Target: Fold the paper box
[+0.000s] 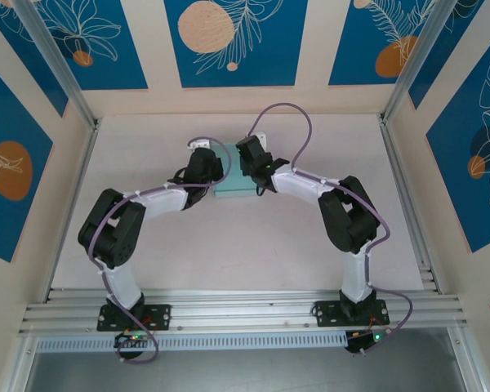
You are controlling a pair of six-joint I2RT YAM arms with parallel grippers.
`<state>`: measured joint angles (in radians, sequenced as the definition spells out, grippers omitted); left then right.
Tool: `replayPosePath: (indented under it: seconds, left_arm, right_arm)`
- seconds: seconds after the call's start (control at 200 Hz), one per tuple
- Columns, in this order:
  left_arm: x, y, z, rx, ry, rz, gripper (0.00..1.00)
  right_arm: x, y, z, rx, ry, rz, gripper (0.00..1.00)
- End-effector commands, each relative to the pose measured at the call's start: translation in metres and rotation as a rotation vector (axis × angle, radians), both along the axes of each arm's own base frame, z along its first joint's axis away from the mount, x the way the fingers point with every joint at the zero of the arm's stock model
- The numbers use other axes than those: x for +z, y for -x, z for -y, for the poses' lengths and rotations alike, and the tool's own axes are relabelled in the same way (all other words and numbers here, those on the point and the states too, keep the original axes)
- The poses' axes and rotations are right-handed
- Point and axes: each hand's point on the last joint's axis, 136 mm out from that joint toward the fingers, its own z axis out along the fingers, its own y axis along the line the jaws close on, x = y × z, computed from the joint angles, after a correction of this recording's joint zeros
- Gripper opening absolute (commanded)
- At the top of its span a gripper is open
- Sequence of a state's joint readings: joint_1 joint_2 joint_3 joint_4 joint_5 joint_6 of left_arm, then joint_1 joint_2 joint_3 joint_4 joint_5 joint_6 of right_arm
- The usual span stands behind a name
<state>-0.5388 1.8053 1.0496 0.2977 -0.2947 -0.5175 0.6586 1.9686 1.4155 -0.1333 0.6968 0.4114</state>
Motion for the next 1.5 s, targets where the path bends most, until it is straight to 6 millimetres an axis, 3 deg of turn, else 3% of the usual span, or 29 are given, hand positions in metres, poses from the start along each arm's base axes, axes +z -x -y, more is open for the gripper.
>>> replayPosePath:
  seconds: [0.0,0.28,0.565,0.685,0.91,1.185,1.24,1.495]
  left_arm:
    - [-0.018,0.039,0.052,-0.175,0.138,-0.093,0.03]
    - [-0.048,0.052,0.044,-0.163,0.118,-0.105,0.03]
    - [-0.060,0.064,0.028,-0.148,0.064,-0.107,0.07]
    - [-0.063,0.071,0.021,-0.141,0.054,-0.111,0.22]
    - [-0.058,0.087,0.012,-0.142,0.068,-0.122,0.61]
    - [-0.029,0.105,-0.004,-0.143,0.050,-0.115,0.95]
    - [-0.026,0.110,-0.010,-0.135,0.046,-0.129,1.00]
    - [-0.016,0.132,-0.049,-0.042,0.093,-0.186,1.00]
  right_arm:
    - [-0.012,0.033,-0.043,0.117,-0.060,-0.047,0.18]
    - [-0.031,0.051,-0.045,0.102,-0.031,-0.054,0.19]
    - [-0.045,0.063,-0.040,0.099,0.005,-0.049,0.21]
    - [-0.053,0.069,-0.035,0.091,0.028,-0.055,0.23]
    - [-0.063,0.075,-0.029,0.073,0.053,-0.065,0.23]
    - [-0.060,0.073,-0.028,0.070,0.065,-0.064,0.23]
    - [-0.059,0.073,-0.028,0.071,0.065,-0.063,0.23]
    - [-0.058,0.075,-0.028,0.075,0.070,-0.066,0.24]
